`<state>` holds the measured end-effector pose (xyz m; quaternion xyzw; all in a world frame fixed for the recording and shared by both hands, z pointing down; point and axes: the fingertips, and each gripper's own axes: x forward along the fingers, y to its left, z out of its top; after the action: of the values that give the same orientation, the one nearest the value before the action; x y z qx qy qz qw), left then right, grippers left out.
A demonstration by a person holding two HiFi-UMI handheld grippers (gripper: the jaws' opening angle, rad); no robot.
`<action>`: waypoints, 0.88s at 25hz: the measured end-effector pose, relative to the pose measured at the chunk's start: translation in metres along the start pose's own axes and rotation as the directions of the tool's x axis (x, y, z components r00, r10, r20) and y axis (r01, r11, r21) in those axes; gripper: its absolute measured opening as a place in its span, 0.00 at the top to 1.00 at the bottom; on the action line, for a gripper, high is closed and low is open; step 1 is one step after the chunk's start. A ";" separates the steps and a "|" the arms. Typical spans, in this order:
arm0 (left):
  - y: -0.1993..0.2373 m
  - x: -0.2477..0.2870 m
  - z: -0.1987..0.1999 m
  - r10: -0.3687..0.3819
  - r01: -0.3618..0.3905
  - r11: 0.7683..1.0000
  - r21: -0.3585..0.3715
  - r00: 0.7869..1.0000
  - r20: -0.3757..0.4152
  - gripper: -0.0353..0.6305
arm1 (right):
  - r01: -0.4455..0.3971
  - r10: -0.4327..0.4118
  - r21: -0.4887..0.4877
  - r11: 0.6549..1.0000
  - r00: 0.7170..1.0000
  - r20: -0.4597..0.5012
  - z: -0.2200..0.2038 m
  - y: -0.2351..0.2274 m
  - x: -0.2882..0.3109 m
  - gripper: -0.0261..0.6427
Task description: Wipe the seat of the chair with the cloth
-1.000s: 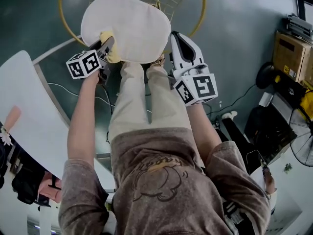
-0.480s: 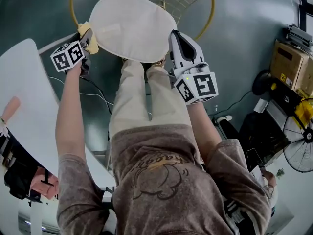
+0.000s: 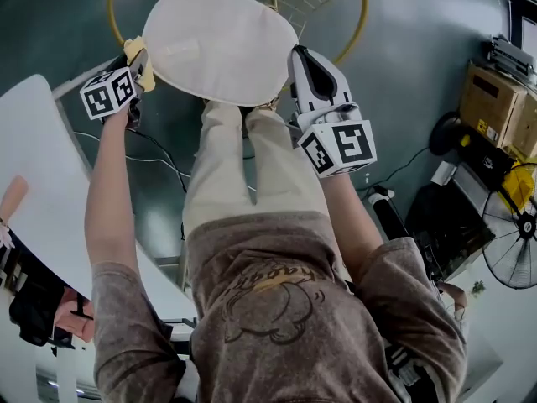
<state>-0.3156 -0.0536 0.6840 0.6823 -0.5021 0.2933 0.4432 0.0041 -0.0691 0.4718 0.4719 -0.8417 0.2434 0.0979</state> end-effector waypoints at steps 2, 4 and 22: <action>-0.002 0.009 -0.005 -0.004 0.004 1.000 0.027 1.000 -0.019 0.77 | 0.010 -0.010 -0.002 1.000 1.000 -0.004 -0.001 -0.004 0.000 0.92; -0.006 0.017 -0.012 -0.008 0.009 0.999 0.037 0.999 -0.037 0.77 | 0.017 -0.017 0.001 1.000 1.000 -0.012 -0.002 -0.007 -0.001 0.92; -0.107 0.065 -0.078 -0.144 0.148 0.988 0.052 0.987 -0.075 0.77 | 0.038 -0.037 0.011 0.999 0.999 -0.033 -0.014 -0.022 -0.018 0.92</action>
<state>-0.1900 0.0000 0.7398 0.7188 -0.4259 0.2985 0.4613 0.0312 -0.0581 0.4837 0.4842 -0.8295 0.2541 0.1134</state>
